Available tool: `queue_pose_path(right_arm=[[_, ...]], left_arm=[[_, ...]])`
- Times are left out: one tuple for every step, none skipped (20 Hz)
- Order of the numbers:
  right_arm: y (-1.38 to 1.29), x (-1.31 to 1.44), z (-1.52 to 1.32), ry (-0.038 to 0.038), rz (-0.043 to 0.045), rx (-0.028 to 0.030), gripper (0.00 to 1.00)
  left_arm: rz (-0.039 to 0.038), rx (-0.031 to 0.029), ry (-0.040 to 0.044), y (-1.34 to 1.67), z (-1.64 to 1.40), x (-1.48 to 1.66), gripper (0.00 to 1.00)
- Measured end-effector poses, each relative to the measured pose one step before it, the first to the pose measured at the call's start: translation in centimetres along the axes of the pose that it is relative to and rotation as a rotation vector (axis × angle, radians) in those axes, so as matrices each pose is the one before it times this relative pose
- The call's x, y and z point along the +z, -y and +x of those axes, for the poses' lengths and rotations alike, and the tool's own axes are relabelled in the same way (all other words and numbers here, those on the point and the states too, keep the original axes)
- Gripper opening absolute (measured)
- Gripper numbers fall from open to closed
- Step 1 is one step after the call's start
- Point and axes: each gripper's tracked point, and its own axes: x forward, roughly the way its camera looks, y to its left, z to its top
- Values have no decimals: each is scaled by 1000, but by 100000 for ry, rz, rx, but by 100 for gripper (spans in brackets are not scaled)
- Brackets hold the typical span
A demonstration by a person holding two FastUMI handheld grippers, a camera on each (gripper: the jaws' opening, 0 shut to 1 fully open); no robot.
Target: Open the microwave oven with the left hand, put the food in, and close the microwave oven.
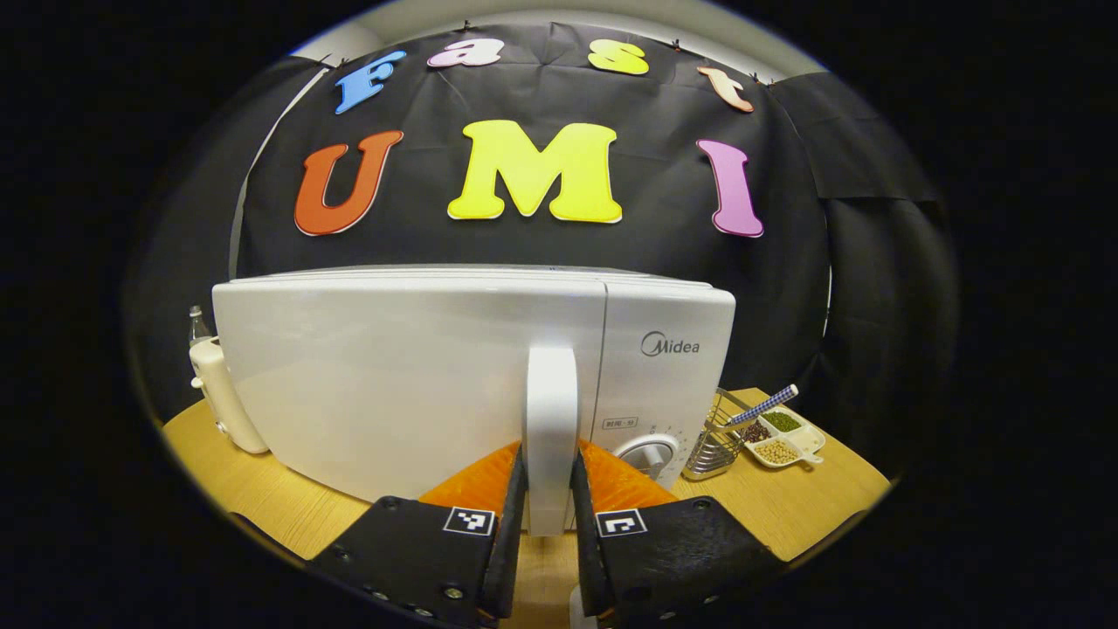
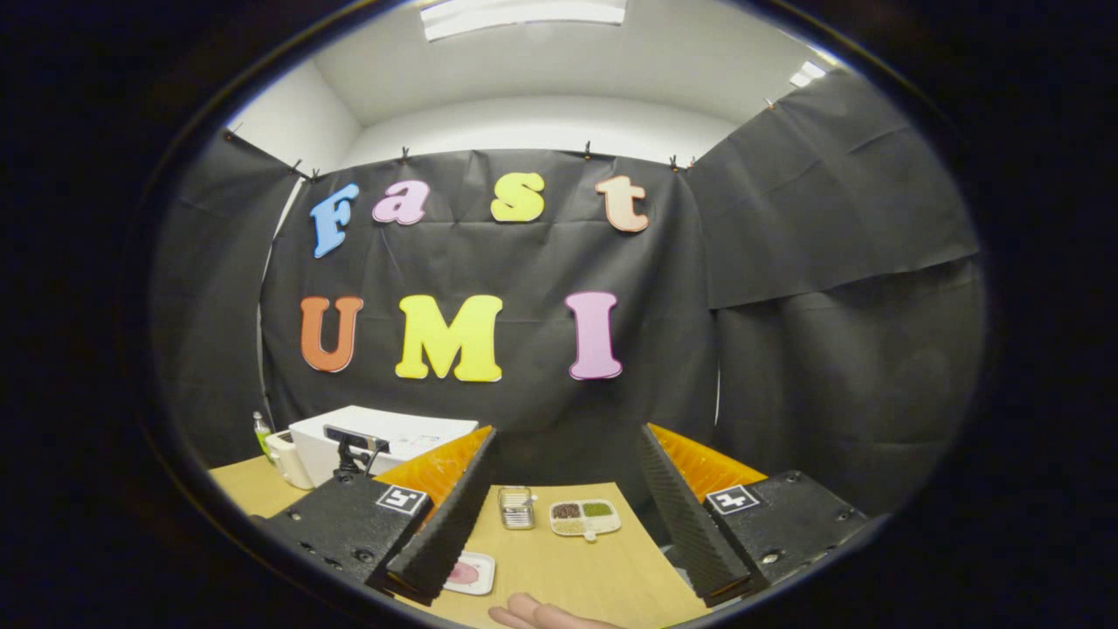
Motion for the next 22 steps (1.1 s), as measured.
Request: queue_pose_path(right_arm=[[175,-489,102,-1201,580,-237,95],[22,-300,172,-1194,658,269,100],[13,-457,73,-1360,666,338,100],[187,-358,71,-1119,880,209,95],[212,-106,49,-386,701,-253,100],[206,-39,11,-204,279,-683,95],[93,-13,-42,13,-61,-222,95],[-92,46,-96,53,-185,318,95],[-136,-73,-154,-47,-143,398,95],[-28,103,-179,297,-50,247,95],[148,-100,-114,-73,-80,-225,95],[25,-91,-163,-257,65,-76,100],[-245,-49,-183,-114,453,382,95],[-318,-6,-131,-89,731,506,95],[-329,-236,-154,-451,612,615,95],[-453,-148,-205,-349,440,904,95],[-513,-160,-198,-276,166,879,95],[-496,-201,-194,-278,-220,684,95],[-470,-189,-203,-209,-573,687,95],[-498,-150,-232,-250,-785,530,95],[-428,-280,-179,-424,-818,517,95],[-446,-209,-230,-403,-608,440,95]], left_arm=[[87,31,323,-9,-282,123,40],[586,63,-1042,-54,-2,-167,20],[1019,210,-501,-84,-14,-170,20],[-272,-399,-895,50,-39,-217,19],[-646,-672,-1278,127,-54,-155,13],[482,-988,841,-215,-168,-150,13],[-235,-720,-1085,100,-16,-106,10],[-895,-363,-991,-29,-751,-124,10],[31,97,2707,-19,-806,426,10],[972,-529,798,-99,-655,-69,9],[-693,-1286,-152,-163,-939,-435,8],[-1181,-1255,753,1,-886,-187,9],[20,-1410,674,-109,-1045,-137,9],[681,-1637,922,-220,-1057,-97,9],[1539,-1674,1347,-170,-1008,-43,9],[1935,-1135,-95,-234,-1074,-366,9],[1615,-398,533,-366,-1045,-108,9],[638,142,-84,-420,-1086,-208,9],[-921,270,-402,-495,-1129,-326,8],[-739,191,351,-405,-1113,-73,9],[33,330,-179,-453,-1109,-189,9],[644,636,708,-602,-1322,-67,9]])
